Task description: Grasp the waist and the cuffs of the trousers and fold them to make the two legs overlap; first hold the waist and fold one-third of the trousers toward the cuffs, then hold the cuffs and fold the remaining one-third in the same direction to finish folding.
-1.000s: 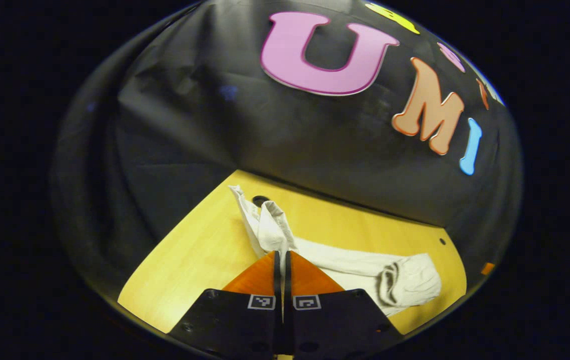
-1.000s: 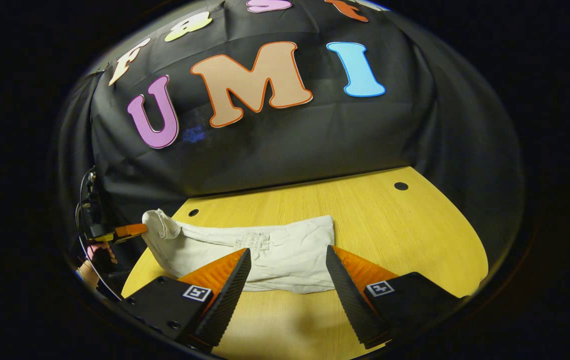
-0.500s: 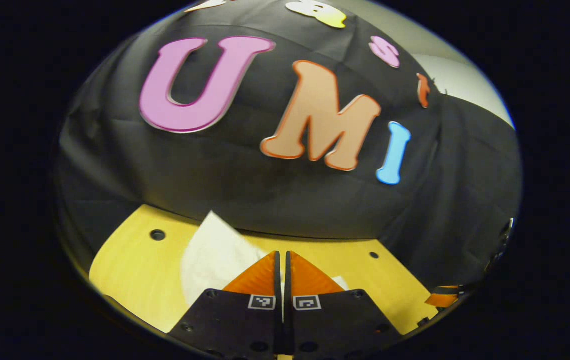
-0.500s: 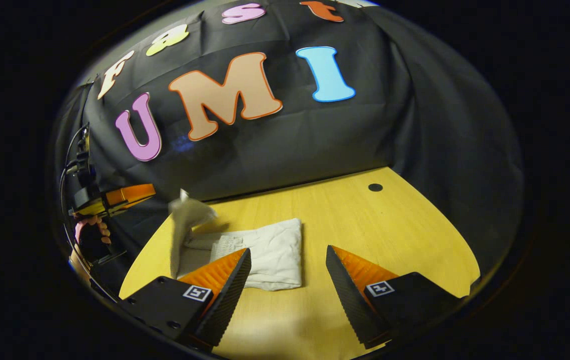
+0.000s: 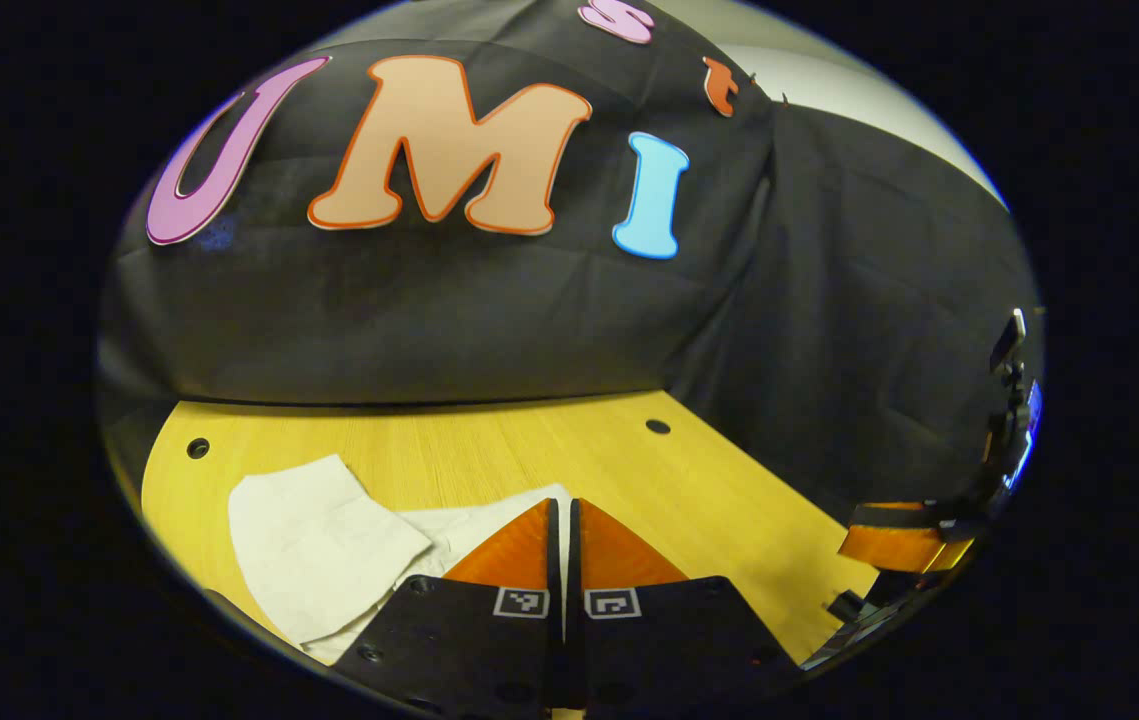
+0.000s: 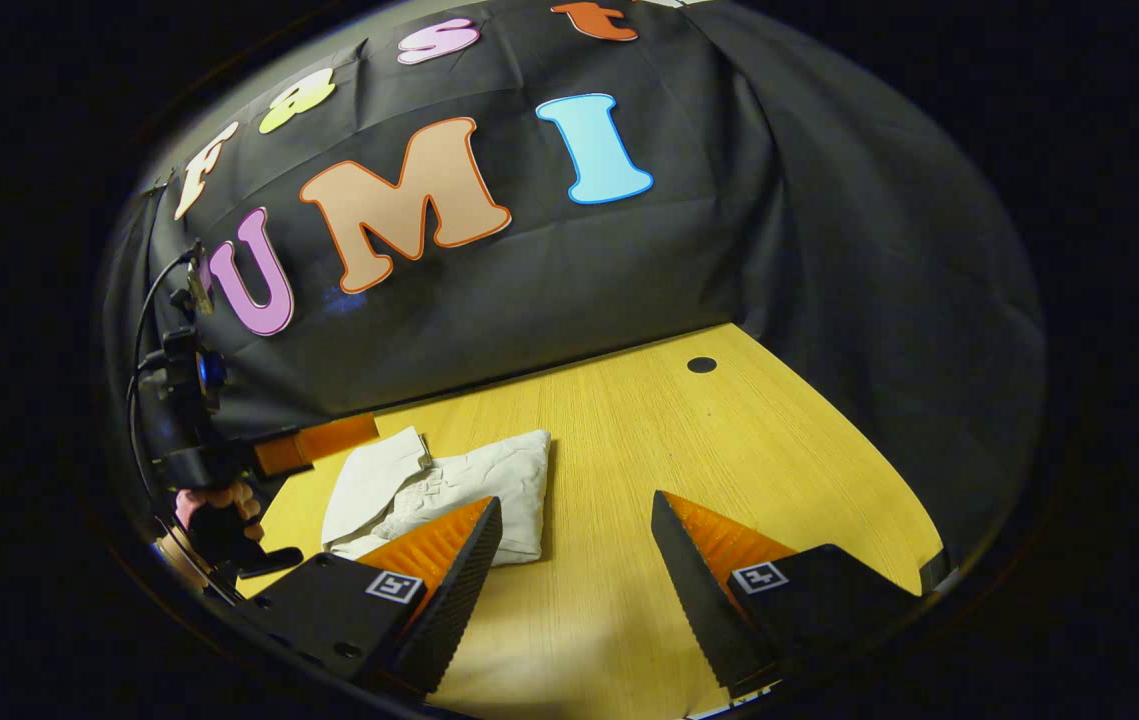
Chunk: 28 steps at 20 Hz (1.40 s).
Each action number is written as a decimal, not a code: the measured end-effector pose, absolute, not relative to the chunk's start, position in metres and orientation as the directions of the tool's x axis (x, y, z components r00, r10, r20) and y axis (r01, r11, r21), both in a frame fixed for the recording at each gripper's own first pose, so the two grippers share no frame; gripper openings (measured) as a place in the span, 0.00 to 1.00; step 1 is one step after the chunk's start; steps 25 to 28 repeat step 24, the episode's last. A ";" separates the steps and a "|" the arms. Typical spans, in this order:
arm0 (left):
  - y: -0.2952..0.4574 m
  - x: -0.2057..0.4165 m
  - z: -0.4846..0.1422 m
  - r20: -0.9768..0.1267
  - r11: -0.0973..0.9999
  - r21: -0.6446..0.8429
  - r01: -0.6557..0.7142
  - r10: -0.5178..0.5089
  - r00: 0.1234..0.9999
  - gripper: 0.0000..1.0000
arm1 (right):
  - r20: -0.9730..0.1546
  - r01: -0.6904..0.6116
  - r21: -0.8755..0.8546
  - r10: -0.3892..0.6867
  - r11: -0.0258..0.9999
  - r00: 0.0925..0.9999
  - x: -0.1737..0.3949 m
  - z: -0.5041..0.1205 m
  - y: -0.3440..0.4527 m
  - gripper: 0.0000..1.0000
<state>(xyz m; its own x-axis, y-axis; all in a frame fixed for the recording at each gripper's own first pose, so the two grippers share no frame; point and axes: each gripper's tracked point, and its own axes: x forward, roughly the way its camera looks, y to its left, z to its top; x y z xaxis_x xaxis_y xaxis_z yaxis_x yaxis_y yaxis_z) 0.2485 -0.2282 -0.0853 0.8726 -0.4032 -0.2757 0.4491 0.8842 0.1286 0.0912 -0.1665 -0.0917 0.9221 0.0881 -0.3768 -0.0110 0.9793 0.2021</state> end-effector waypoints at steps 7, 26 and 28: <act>-0.198 0.219 -0.100 -0.297 0.932 0.080 0.353 -0.315 0.901 0.76 | -0.357 -0.055 0.218 0.132 0.974 0.925 0.089 -0.089 -0.155 0.96; -0.119 0.147 -0.087 -0.267 0.962 0.124 0.243 -0.203 0.942 0.96 | -0.221 -0.136 0.219 0.185 0.966 0.958 0.079 -0.053 -0.094 0.96; -0.119 0.147 -0.087 -0.267 0.962 0.124 0.243 -0.203 0.942 0.96 | -0.221 -0.136 0.219 0.185 0.966 0.958 0.079 -0.053 -0.094 0.96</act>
